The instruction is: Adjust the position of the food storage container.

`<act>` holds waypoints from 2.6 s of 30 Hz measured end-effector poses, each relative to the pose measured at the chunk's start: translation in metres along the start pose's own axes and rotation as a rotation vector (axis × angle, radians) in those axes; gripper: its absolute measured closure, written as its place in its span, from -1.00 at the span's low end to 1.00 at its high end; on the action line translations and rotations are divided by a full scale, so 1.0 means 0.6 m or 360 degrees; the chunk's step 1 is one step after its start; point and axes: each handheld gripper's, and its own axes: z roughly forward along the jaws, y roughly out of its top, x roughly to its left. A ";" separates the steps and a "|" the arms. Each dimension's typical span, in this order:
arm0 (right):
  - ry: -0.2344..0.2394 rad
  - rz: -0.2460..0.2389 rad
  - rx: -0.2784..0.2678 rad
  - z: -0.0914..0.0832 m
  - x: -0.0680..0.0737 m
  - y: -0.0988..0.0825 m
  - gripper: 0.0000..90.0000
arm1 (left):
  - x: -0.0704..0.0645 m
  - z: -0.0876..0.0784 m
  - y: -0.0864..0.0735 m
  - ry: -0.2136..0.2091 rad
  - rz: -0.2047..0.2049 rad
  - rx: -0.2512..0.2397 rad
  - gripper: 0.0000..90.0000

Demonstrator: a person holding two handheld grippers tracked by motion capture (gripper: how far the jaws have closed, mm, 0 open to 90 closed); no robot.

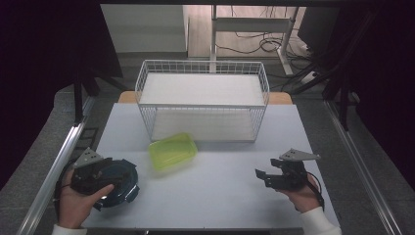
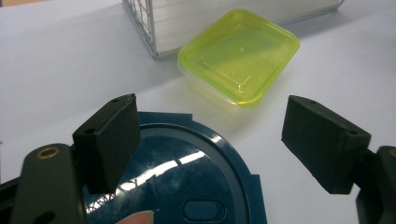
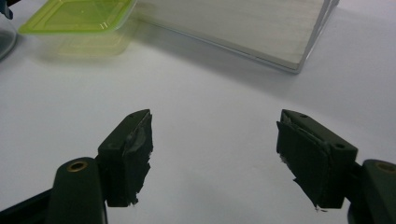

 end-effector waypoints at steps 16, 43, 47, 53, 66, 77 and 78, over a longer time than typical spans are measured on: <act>-0.0003 0.0010 0.0016 0.008 -0.004 0.001 -0.40 | 0.031 -0.009 0.015 0.0065 0.0036 0.0106 -0.35; 0.0001 0.0028 0.0067 0.015 -0.008 -0.005 -0.39 | 0.169 0.029 -0.005 0.0219 -0.0078 0.0462 1.00; 0.0027 0.0052 0.0069 0.016 -0.009 -0.005 -0.39 | 0.189 0.034 -0.015 0.0252 -0.0098 0.0536 1.00; 0.0037 0.0068 0.0067 0.015 -0.011 -0.005 -0.39 | 0.201 0.038 -0.034 0.0273 -0.0083 0.0628 1.00; 0.0030 0.0096 0.0077 0.017 -0.014 -0.007 -0.39 | 0.192 0.047 -0.043 0.0186 -0.0091 0.0628 1.00; 0.0040 0.0095 0.0086 0.020 -0.012 -0.006 -0.39 | 0.178 0.034 -0.058 0.0164 -0.0112 0.0611 1.00; 0.0040 0.0097 0.0087 0.020 -0.012 -0.006 -0.39 | 0.175 0.034 -0.059 0.0162 -0.0108 0.0609 1.00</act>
